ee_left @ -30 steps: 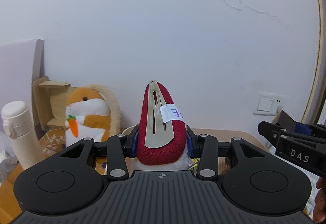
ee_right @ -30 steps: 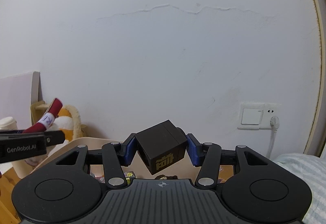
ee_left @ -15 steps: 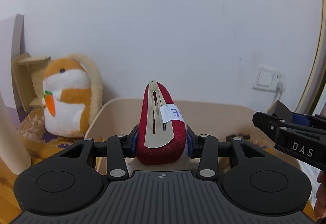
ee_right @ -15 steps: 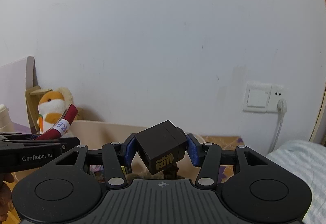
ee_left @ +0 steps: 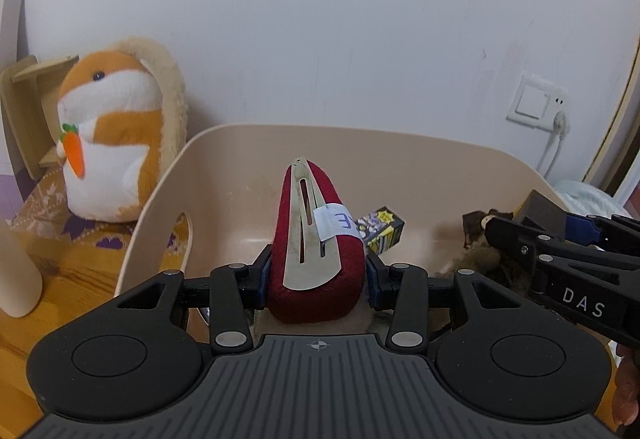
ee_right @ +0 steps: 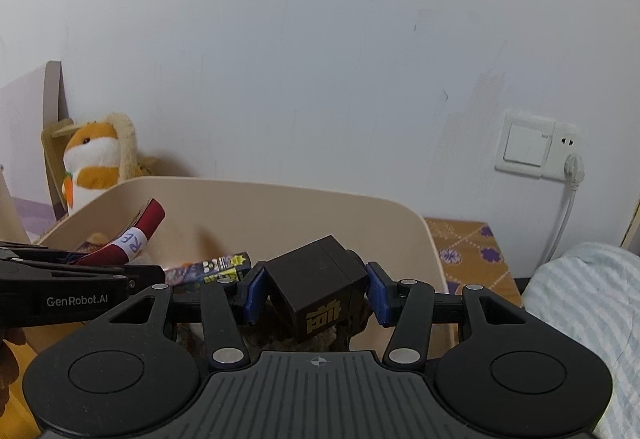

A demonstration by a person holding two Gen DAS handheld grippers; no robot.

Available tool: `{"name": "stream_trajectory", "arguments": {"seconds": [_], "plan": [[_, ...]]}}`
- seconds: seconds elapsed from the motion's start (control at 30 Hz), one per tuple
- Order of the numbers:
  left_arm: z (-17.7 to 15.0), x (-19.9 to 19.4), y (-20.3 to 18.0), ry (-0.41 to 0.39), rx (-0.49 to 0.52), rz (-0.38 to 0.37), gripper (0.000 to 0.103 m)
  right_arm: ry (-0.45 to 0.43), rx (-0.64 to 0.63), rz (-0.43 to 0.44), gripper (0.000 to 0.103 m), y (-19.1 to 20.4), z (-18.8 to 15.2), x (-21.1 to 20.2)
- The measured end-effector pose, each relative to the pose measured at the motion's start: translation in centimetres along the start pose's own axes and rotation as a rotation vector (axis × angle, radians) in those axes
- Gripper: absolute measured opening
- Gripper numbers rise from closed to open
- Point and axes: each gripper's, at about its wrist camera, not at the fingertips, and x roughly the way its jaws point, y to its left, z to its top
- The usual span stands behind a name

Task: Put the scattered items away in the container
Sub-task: 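Lift and carry the red slipper and black box over the bin, then open both grippers to release slipper and black box into the bin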

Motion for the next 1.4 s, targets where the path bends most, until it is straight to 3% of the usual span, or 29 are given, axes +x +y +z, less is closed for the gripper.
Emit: {"name": "stream_trajectory", "arguments": {"seconds": [0.37,0.43,0.57,0.73,1.2,1.4], "plan": [[-0.2,0.1,-0.8,0.038,0.046,0.0,0.046,0.053,-0.013,0.0,0.048,0.2,-0.3,0.7],[-0.3,0.1,-0.8,0.035,0.037,-0.017,0.053,0.062,-0.021,-0.009,0.055,0.3,-0.3,0.9],[-0.3,0.1,-0.7,0.025,0.018,-0.028,0.063,0.062,-0.027,-0.014,0.057,0.4,-0.4,0.9],[-0.3,0.1,-0.8,0.025,0.015,-0.03,0.067,0.042,-0.016,-0.024,0.079,0.2,-0.2,0.4],[-0.1,-0.4,-0.1,-0.003,-0.025,-0.042,0.08,0.004,-0.008,-0.029,0.092,0.1,0.4,-0.7],[-0.3,-1.1,-0.2,-0.017,-0.041,-0.053,0.08,-0.031,-0.001,-0.029,0.095,0.2,0.7,-1.8]]}}
